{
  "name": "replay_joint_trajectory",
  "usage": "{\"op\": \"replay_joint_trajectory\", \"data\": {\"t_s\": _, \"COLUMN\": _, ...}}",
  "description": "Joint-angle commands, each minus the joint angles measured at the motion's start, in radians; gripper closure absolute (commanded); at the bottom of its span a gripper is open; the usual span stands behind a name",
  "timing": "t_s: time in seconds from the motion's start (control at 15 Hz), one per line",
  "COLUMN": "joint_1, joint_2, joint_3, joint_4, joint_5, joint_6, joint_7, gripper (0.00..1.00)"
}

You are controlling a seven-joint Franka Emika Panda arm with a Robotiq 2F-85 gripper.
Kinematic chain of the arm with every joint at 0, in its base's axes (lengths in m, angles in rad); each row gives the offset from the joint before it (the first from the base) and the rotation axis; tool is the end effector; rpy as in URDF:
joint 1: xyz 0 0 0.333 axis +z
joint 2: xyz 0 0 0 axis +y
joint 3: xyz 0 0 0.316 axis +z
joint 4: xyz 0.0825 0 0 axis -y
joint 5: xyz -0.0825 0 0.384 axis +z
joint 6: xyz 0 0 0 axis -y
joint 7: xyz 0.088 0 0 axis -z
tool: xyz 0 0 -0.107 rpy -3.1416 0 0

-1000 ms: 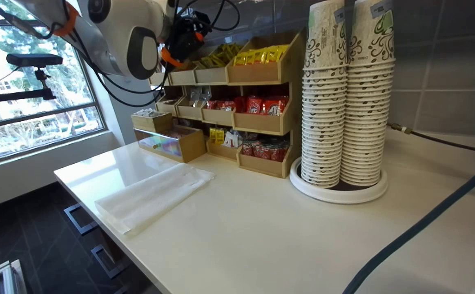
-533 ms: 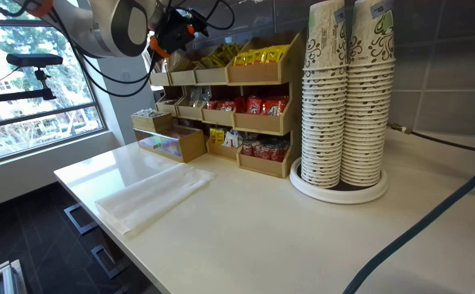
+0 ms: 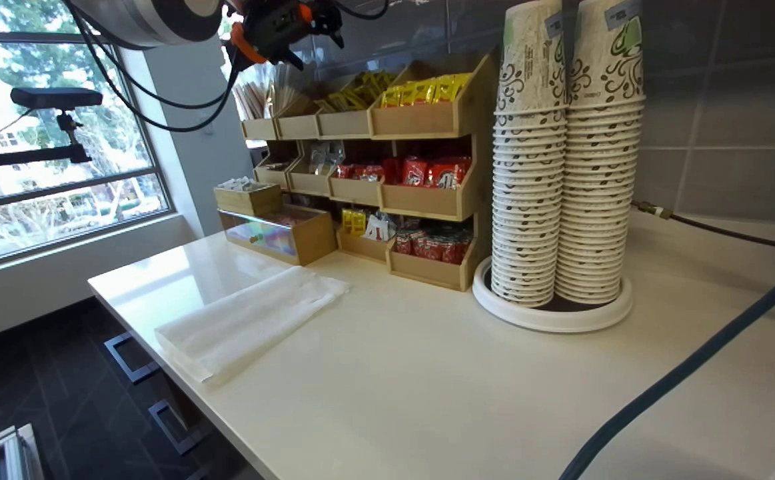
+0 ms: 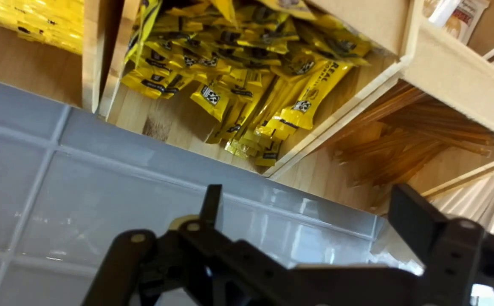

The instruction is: Pick up the yellow package and place it in the top most second left rack

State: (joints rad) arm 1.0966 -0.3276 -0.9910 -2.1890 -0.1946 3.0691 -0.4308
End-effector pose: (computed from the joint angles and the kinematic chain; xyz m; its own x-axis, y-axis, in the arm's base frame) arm 0.5446 0.0154 0.5902 0.3476 0.4224 0.8371 0.3910 -0.8768 0.2800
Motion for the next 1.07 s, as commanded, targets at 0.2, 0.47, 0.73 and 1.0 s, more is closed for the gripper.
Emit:
{"op": "replay_joint_trajectory", "data": {"t_s": 0.2, "joint_1": -0.232, "joint_2": -0.164, "joint_3": 0.261, "joint_4": -0.125, "joint_5": 0.055, "joint_6": -0.127, "joint_7": -0.012, "gripper": 0.0}}
{"op": "replay_joint_trajectory", "data": {"t_s": 0.47, "joint_1": -0.374, "joint_2": -0.218, "joint_3": 0.412, "joint_4": -0.185, "joint_5": 0.095, "joint_6": -0.206, "joint_7": -0.028, "gripper": 0.0}}
{"op": "replay_joint_trajectory", "data": {"t_s": 0.73, "joint_1": -0.53, "joint_2": -0.274, "joint_3": 0.564, "joint_4": -0.223, "joint_5": 0.139, "joint_6": -0.281, "joint_7": -0.031, "gripper": 0.0}}
{"op": "replay_joint_trajectory", "data": {"t_s": 1.0, "joint_1": -0.65, "joint_2": -0.339, "joint_3": 0.677, "joint_4": -0.246, "joint_5": 0.18, "joint_6": -0.364, "joint_7": -0.023, "gripper": 0.0}}
